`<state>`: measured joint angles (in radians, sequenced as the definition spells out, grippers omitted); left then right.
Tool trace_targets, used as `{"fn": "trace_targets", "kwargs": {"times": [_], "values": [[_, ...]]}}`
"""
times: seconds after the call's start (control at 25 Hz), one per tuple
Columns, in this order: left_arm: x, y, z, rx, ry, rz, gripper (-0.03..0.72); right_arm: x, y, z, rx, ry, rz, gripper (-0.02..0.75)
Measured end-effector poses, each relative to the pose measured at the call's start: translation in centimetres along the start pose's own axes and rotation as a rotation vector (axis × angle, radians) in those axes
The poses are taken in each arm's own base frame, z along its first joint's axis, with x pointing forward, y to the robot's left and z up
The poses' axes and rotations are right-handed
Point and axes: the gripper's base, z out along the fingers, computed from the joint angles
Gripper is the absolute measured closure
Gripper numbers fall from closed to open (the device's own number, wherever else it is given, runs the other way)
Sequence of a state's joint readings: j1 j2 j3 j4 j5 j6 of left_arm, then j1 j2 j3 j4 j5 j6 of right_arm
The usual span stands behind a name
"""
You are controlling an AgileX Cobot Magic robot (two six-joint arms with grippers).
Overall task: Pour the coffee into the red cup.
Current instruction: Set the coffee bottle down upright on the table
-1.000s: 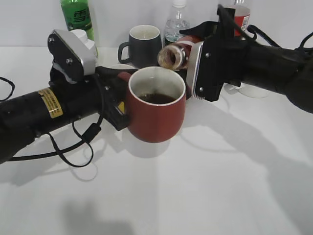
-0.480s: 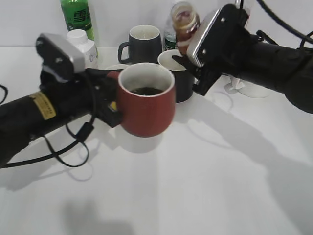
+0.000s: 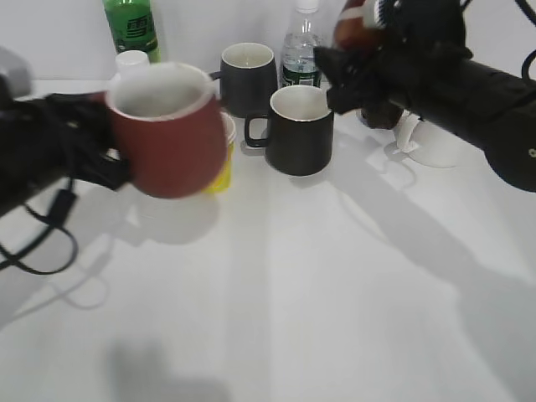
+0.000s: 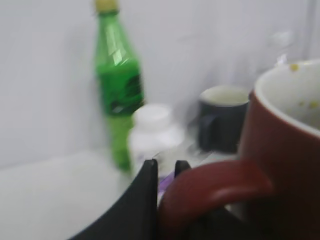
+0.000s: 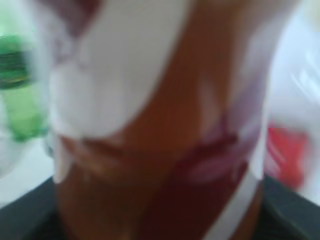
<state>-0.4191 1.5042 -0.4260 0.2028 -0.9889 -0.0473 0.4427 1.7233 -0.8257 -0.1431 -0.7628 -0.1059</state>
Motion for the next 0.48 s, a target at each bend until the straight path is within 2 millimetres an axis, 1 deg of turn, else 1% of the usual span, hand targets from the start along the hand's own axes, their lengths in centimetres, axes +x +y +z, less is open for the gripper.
{"fn": "trace_targets", "kwargs": {"times": [0.12,0.2,0.32,0.48], "values": [[-0.3,1.4,-1.4,-0.085,-0.011,-0.001,0.615,0.2,-0.8,-0.1,0.086,0.010,0.123,0.234],[-0.2,2.5,-2.0,-0.148,-0.009,-0.012,0.615,0.9,-1.2,-0.5,0.147,0.034,0.196,0.234],[0.3,4.0,-2.6,-0.227,0.036,-0.027,0.615,2.4,-1.2,-1.4,0.190,0.088,0.247,0.234],[1.2,5.5,-2.9,-0.294,0.087,-0.041,0.615,4.4,-0.8,-2.9,0.212,0.166,0.271,0.234]]}}
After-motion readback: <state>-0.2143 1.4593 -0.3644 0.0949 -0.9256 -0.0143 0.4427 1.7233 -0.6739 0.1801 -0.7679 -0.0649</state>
